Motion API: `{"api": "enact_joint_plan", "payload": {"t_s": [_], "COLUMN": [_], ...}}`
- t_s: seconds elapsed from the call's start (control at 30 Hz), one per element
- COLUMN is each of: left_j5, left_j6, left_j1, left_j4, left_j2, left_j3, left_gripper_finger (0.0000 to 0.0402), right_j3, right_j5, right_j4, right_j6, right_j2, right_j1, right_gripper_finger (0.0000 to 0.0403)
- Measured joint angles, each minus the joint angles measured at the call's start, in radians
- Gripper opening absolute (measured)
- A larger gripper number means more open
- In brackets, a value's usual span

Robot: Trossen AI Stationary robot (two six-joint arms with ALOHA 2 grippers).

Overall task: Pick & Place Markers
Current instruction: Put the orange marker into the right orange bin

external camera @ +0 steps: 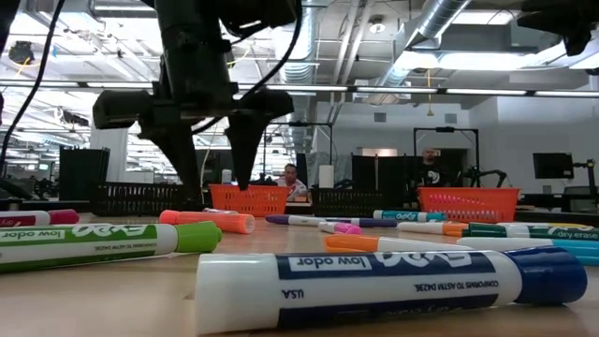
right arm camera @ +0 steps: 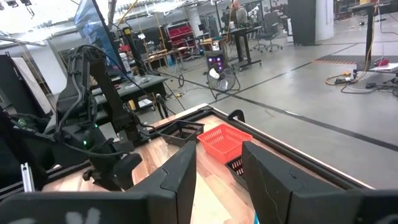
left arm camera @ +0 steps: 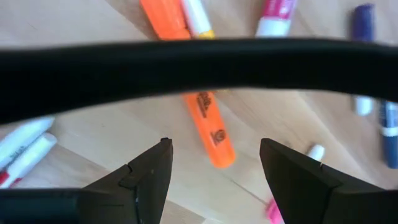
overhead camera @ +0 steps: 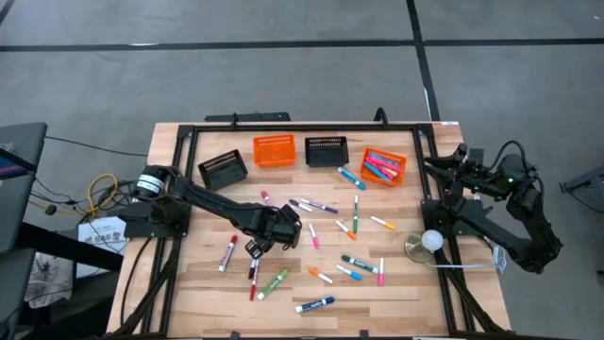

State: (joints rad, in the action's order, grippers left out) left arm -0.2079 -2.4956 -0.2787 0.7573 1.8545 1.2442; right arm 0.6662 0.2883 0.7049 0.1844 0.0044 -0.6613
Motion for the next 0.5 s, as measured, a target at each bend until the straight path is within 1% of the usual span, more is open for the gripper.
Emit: {"api": "enact_joint_plan", "payload": {"t_s": [0.43, 0.5], "left_j5": [0.007, 0.008], "left_j6": [0.000, 0.001], "left_j1": [0.027, 0.032], "left_j4": [0.033, 0.033], "left_j2": [0.027, 0.027], "left_j3": [-0.001, -0.016], "left_gripper_finger": [0.0241, 0.0241], "right_j3": [0.000, 0.000], "right_j5": [0.001, 0.001], "right_j4": [0.002, 0.002], "right_j6": [0.000, 0.000], "right_j2": [0.000, 0.000], "right_j1": [0.000, 0.000], "right_gripper_finger": [0.0118, 0.0118]}}
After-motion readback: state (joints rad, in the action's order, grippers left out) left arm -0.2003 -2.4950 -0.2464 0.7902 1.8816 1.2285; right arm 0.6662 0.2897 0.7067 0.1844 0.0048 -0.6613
